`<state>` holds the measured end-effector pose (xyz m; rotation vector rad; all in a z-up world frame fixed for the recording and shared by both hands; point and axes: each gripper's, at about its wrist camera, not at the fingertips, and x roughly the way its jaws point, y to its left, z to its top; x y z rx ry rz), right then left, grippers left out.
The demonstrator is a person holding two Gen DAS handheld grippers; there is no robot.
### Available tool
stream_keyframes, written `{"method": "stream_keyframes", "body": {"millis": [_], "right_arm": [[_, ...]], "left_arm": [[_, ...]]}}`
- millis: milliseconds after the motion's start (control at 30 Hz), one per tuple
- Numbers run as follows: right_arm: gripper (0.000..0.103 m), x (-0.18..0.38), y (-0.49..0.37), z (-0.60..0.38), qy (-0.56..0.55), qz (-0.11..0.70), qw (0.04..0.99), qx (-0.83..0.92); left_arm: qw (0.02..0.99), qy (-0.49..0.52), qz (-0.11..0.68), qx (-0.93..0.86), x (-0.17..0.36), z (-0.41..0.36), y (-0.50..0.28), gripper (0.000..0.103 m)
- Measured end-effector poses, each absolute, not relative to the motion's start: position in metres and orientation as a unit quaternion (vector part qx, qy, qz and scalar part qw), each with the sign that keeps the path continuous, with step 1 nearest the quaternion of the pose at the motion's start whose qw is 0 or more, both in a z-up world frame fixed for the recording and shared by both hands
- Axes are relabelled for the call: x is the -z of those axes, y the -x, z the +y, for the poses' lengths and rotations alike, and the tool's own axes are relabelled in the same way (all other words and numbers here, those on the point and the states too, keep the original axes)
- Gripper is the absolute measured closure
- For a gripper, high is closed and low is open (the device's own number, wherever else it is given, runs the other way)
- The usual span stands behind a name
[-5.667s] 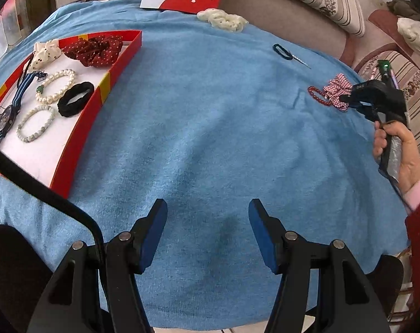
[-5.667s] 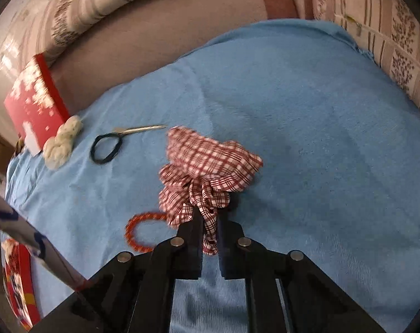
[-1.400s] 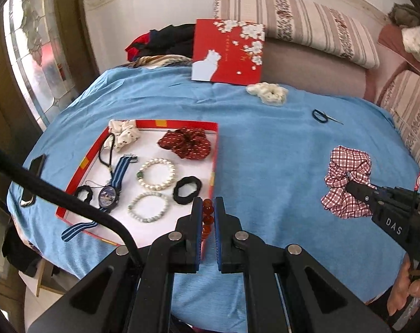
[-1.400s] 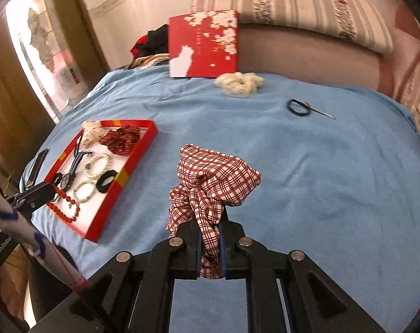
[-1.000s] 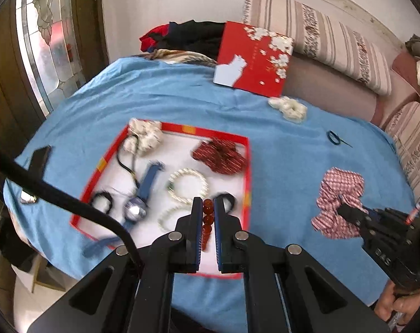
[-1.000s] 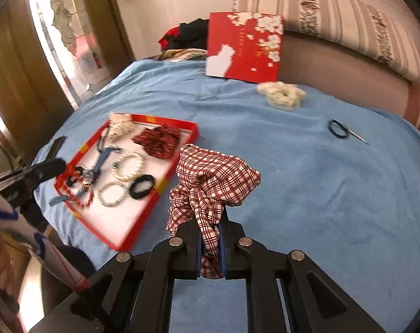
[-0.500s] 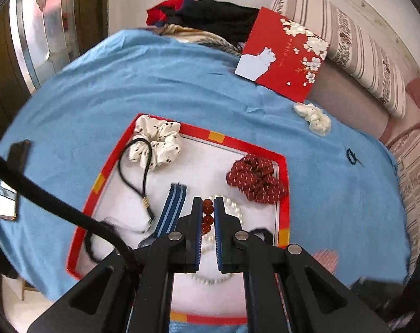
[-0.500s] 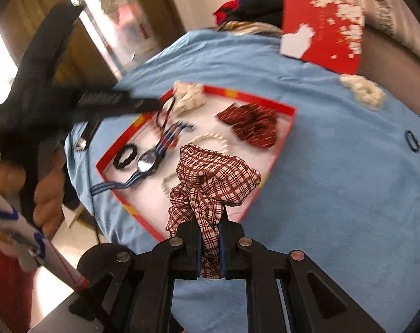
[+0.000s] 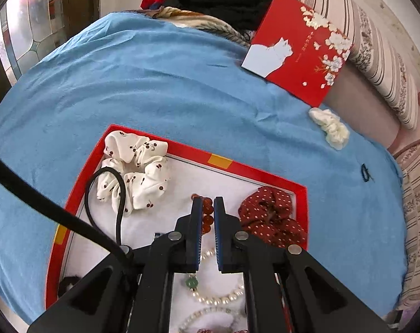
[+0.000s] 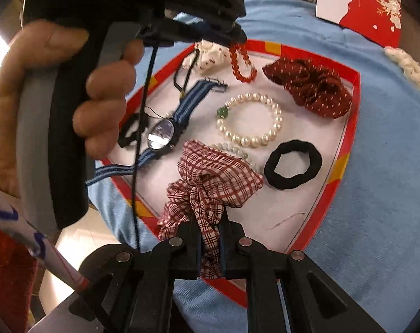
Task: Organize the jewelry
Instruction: 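Carry bead bracelet and gingham scrunchie into the tray and open both tools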
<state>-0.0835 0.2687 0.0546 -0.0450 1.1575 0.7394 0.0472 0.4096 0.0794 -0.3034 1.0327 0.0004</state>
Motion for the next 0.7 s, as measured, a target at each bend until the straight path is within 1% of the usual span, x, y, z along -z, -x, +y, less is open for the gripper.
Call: {"method": "stream_keyframes", "body": {"millis": [67,100,133,167,200,267,300,333,367,433,600,700], "right_arm": [[0.091,-0.051,0.083,0.271,0.025,0.536,0.773,-0.338],[0.09,-0.049,0.084,0.272,0.027,0.536,0.773,-0.337],[0.09,-0.049,0.084,0.272,0.029,0.535,0.774,-0.337],[0.09,-0.049,0.085,0.272,0.031,0.534,0.775,-0.337],[0.09,-0.05,0.086,0.273,0.036,0.531,0.778,-0.335],[0.078,-0.053,0.089,0.278,0.041,0.525,0.781,-0.336],[0.074,-0.056,0.091,0.277,0.043,0.52,0.785,-0.335],[0.065,-0.06,0.093,0.277,0.045,0.514,0.789,-0.335],[0.061,-0.064,0.095,0.276,0.047,0.507,0.793,-0.335],[0.06,-0.071,0.1,0.275,0.051,0.496,0.799,-0.335],[0.058,-0.089,0.112,0.258,0.06,0.471,0.815,-0.331],[0.057,-0.096,0.119,0.241,0.059,0.46,0.825,-0.323]], "left_arm": [[0.861,0.137,0.49,-0.004,-0.078,0.408,-0.049,0.096],[0.862,0.135,0.488,-0.006,-0.078,0.408,-0.049,0.093],[0.863,0.134,0.488,-0.005,-0.078,0.407,-0.049,0.084],[0.863,0.136,0.487,-0.004,-0.079,0.407,-0.049,0.078],[0.864,0.139,0.484,-0.005,-0.08,0.408,-0.049,0.071],[0.867,0.144,0.477,-0.004,-0.085,0.409,-0.046,0.07],[0.867,0.146,0.476,-0.003,-0.088,0.409,-0.044,0.07],[0.868,0.151,0.472,-0.003,-0.092,0.41,-0.041,0.068],[0.87,0.155,0.468,-0.004,-0.096,0.411,-0.037,0.067],[0.874,0.157,0.461,-0.007,-0.104,0.412,-0.03,0.061],[0.887,0.141,0.439,-0.034,-0.127,0.411,0.003,0.058],[0.892,0.144,0.425,-0.054,-0.133,0.413,0.03,0.051]]}}
